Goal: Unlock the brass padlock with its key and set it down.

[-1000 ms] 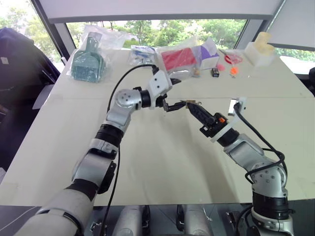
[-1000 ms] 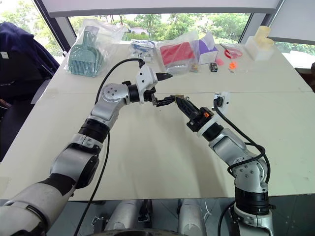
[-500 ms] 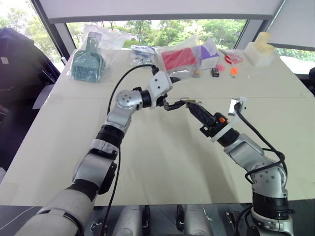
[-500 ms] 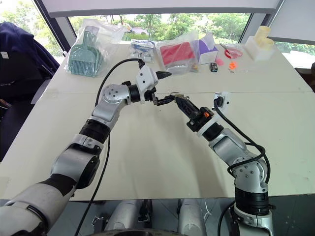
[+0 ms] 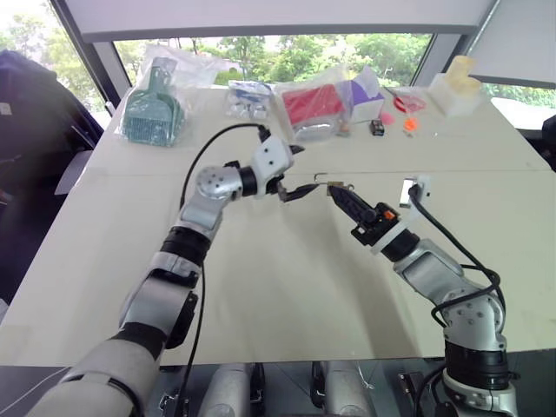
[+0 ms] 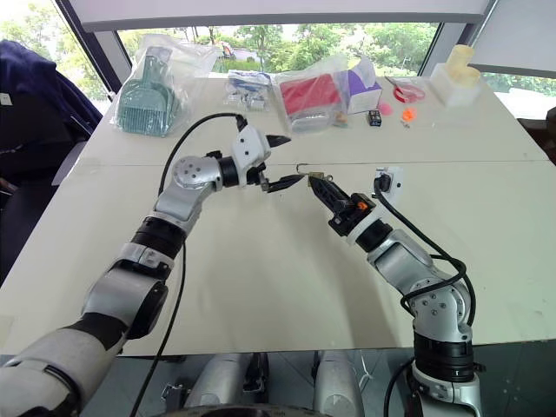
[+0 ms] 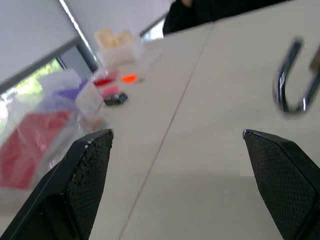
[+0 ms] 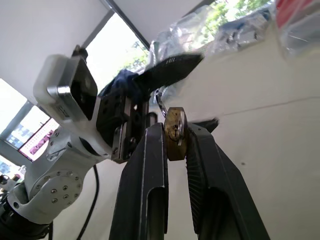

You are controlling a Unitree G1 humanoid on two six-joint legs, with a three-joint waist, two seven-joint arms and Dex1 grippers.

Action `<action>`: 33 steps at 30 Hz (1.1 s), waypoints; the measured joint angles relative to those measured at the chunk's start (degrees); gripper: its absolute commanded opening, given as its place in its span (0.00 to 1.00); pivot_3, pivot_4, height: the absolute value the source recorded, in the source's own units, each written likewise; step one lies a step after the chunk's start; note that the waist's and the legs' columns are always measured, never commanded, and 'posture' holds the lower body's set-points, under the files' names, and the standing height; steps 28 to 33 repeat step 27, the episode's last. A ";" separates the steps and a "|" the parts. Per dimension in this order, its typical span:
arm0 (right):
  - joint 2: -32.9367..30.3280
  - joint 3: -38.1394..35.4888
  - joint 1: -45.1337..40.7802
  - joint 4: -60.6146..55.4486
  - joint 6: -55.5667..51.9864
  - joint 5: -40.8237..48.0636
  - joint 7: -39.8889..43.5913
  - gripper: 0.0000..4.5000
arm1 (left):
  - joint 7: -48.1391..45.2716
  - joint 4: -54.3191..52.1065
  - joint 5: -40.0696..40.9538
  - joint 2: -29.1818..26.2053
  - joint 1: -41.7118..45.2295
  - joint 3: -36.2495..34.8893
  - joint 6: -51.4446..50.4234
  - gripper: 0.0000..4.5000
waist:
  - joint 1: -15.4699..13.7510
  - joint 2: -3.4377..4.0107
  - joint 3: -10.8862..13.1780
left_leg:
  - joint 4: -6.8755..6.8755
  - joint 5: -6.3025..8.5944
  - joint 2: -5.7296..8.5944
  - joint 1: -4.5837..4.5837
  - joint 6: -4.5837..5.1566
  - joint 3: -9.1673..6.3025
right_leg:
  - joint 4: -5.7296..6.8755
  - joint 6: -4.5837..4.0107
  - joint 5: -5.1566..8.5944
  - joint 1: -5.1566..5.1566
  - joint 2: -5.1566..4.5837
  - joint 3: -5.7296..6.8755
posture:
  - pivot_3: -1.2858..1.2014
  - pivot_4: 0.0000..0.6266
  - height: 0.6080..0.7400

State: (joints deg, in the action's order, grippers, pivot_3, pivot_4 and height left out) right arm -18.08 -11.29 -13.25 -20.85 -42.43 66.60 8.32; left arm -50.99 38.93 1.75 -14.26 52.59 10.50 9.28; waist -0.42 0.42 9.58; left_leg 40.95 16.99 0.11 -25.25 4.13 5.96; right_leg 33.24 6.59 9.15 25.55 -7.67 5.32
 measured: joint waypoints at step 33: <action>-23.13 -5.50 8.70 2.54 -16.72 -3.19 2.38 0.99 | -3.90 -44.75 20.62 -12.61 -26.67 -4.71 -44.35 0.96 | -0.31 0.26 0.05 | -0.03 -0.04 0.06 -0.07 -0.11 0.03 | -0.12 -0.17 0.15 0.00 -0.05 -0.02 | 0.52 0.24 0.96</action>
